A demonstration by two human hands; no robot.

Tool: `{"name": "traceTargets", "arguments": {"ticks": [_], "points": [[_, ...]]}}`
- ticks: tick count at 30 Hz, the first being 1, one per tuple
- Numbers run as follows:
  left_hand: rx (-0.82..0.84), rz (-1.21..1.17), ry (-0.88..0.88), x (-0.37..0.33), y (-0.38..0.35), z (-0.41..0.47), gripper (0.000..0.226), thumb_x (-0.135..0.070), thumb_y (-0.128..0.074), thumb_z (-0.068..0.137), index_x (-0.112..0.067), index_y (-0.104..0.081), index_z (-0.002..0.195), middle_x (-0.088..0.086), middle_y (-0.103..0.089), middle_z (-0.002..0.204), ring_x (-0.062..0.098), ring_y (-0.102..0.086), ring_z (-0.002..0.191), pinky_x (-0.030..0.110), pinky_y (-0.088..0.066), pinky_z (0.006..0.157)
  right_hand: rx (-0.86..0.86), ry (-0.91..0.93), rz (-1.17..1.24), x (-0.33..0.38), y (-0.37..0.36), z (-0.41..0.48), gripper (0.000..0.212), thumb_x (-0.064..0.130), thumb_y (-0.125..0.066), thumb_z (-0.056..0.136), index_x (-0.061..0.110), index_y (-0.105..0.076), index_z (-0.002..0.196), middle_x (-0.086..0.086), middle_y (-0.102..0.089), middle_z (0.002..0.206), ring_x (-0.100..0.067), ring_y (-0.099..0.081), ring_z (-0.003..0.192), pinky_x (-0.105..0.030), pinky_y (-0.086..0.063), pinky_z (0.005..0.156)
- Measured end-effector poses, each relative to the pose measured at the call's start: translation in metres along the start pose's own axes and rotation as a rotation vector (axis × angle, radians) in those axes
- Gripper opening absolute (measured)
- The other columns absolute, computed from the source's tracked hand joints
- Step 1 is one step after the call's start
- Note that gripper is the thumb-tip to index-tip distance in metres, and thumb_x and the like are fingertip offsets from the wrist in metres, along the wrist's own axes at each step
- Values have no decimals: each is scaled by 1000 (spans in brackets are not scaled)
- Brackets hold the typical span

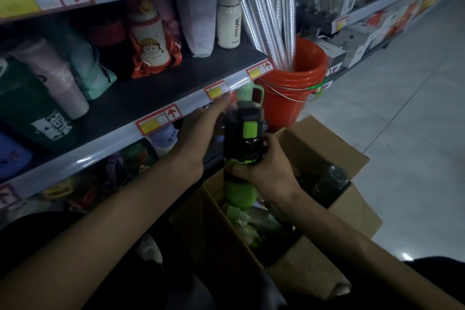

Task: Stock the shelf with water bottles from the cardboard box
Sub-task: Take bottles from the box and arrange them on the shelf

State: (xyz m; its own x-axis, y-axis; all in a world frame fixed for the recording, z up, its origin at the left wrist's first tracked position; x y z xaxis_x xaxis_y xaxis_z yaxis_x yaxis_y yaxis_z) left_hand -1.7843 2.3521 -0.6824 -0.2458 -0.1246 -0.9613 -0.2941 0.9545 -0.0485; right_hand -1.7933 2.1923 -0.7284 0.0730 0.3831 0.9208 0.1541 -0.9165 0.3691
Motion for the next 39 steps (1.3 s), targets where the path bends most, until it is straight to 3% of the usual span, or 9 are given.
{"name": "traceTargets", "arguments": {"ticks": [4,6,12,14,16,20,24,28,39], "points": [[68,-152,154,8,6,2,30,-47,-58,97,-17,-60,98,11,-53,102,26,-50,87,29,-39,64,10,-45,265,6,9,5,71,17,-90,73,21,-46,128,8,-64,114,-10,-67,106,-25,-60,81],[47,-110,183,12,14,1,35,-48,-56,97,-15,-65,91,16,-64,103,24,-60,89,28,-45,67,26,-70,378,11,12,7,62,11,-84,82,18,-47,131,1,-67,114,-13,-70,100,-21,-60,74],[48,-75,182,23,31,-4,34,-45,-56,99,-16,-70,87,8,-72,92,9,-67,58,13,-45,40,169,-165,716,22,1,7,56,28,-71,72,16,-65,126,-13,-73,119,-34,-70,109,-57,-54,101],[-3,-33,130,16,37,-9,38,-51,-67,88,-15,-74,99,7,-75,97,9,-72,66,17,-52,50,234,-152,825,27,-5,5,29,19,-61,80,16,-76,104,-14,-74,109,-33,-69,103,-59,-49,106],[-84,-24,82,12,48,-10,70,-61,-77,61,-16,-74,115,6,-76,111,20,-73,98,33,-59,81,279,-113,864,34,-9,2,26,14,-55,85,18,-79,94,-14,-74,105,-34,-68,102,-62,-45,109],[-71,90,-38,-1,65,-26,49,-61,-71,65,-27,-79,100,-4,-77,102,23,-70,107,41,-54,96,241,-52,753,45,-15,2,51,18,-61,76,7,-63,125,-22,-69,118,-45,-64,115,-65,-46,106],[-23,210,-153,-6,75,-38,16,-40,-72,90,-32,-74,102,-4,-74,107,16,-69,106,37,-54,92,236,1,602,60,-32,-2,66,25,-76,70,15,-56,132,-17,-70,122,-32,-71,108,-49,-59,95],[21,300,-295,-8,80,-44,27,-30,-73,91,-50,-63,106,-14,-71,106,-4,-67,95,23,-55,81,110,75,462,78,-42,-5,52,12,-85,81,19,-55,124,-5,-71,112,-14,-73,94,-20,-60,73],[-161,251,-360,-13,129,-42,50,-46,-84,75,-34,-66,120,-13,-73,109,-2,-67,99,28,-59,87,230,107,574,99,-85,1,52,6,-73,86,15,-59,135,-22,-71,104,-20,-71,82,-21,-56,66]]}}
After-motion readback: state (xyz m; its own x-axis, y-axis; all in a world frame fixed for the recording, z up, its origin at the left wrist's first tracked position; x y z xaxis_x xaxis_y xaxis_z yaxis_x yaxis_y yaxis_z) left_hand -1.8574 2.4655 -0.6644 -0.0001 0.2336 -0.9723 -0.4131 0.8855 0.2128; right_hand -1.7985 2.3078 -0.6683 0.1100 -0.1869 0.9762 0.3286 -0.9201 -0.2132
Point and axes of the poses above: each hand's wrist, its own z-axis towards the middle knuckle, its own y-axis out of the back of the hand, x = y × z, the point moved 6 cm from there along z, towards the middle knuckle
